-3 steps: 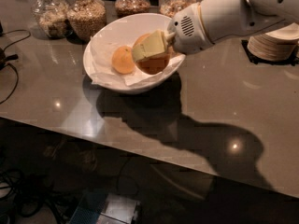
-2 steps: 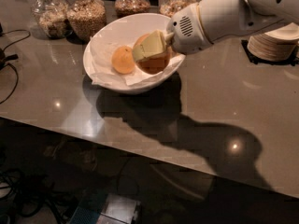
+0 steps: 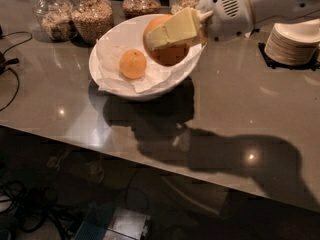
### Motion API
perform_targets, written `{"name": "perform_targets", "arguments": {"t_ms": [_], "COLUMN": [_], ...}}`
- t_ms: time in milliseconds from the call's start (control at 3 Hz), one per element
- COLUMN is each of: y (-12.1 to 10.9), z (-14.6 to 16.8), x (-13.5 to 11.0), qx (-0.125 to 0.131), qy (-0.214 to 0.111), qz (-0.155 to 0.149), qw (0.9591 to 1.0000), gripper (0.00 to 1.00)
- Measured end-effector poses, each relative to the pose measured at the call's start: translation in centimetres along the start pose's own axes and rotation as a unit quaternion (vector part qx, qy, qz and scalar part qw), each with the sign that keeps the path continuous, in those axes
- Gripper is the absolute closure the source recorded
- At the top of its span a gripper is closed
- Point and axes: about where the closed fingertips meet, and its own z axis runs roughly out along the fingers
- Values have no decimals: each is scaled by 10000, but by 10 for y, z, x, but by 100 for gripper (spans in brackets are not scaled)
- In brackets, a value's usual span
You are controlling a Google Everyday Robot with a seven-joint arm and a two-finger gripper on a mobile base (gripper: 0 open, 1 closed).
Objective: Pick orange from white bowl
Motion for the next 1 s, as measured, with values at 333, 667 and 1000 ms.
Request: {"name": "perform_targets", "arguments": {"t_ms": [333,667,1000], "y": [38,67,88], "z": [-23,-43,-56], "x": [1,9,23], "qx": [-761,-1248,-1441], "qy": [-196,-548,-1054], "qz": [-392,-738,-933], "qw": [9961,9879,9795], "gripper": [100,100,100]}}
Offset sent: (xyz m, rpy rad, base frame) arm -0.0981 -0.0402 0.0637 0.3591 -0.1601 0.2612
